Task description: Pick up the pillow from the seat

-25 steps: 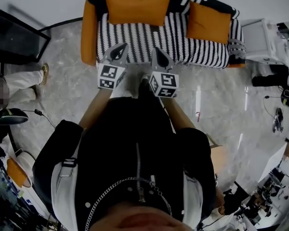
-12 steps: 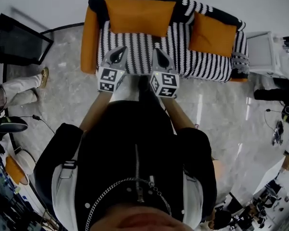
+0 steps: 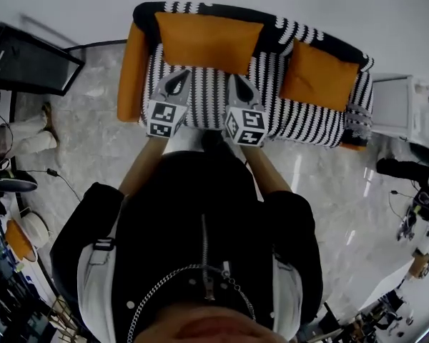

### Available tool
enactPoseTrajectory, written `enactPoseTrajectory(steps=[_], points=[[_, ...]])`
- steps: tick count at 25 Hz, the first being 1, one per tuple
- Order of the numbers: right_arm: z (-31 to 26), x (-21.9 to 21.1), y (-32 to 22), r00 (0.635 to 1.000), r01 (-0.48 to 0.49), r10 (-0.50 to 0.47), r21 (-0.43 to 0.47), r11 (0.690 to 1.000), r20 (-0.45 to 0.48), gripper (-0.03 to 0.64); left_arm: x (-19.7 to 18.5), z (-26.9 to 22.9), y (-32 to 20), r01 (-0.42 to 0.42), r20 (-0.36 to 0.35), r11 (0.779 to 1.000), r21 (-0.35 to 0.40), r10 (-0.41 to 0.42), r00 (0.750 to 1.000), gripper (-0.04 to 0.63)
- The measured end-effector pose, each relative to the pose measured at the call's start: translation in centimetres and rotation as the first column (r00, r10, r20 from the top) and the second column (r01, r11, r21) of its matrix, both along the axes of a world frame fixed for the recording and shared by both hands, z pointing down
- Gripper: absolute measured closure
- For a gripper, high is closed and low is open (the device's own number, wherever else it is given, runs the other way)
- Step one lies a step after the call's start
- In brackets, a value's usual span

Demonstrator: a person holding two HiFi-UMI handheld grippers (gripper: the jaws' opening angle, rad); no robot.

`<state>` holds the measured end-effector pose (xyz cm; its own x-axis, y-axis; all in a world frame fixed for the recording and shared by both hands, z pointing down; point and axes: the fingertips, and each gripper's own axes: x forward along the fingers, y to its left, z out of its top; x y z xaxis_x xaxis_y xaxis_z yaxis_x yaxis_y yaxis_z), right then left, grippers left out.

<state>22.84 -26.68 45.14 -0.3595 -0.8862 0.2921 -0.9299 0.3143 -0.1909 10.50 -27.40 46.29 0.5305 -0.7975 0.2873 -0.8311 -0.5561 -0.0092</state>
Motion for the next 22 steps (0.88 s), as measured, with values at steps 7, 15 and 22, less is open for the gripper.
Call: enactPoseTrajectory(steps=[7,15,22], points=[[1.2,2.9,-6.2,0.999,0.045,-0.045,-0.034,0.998,0.025,0.614,2.6,0.7,-5.1,0.045,0.052,0.999,-0.029,-0.044,0.998,0.584],[2.3,5.5,-10.6,0.997,0.046,-0.043,-0.059,0.997,0.063,0.614,3.8,1.7,-8.9,0.055,0.125,0.997,-0.057,-0.048,0.991,0.584],[4.9,6.9,-13.8,0.998,0.018,-0.012,-0.110,0.994,0.055,0.614,1.3,3.0,-11.5,0.110,0.145,0.991,-0.077,-0.098,0.985,0.584]])
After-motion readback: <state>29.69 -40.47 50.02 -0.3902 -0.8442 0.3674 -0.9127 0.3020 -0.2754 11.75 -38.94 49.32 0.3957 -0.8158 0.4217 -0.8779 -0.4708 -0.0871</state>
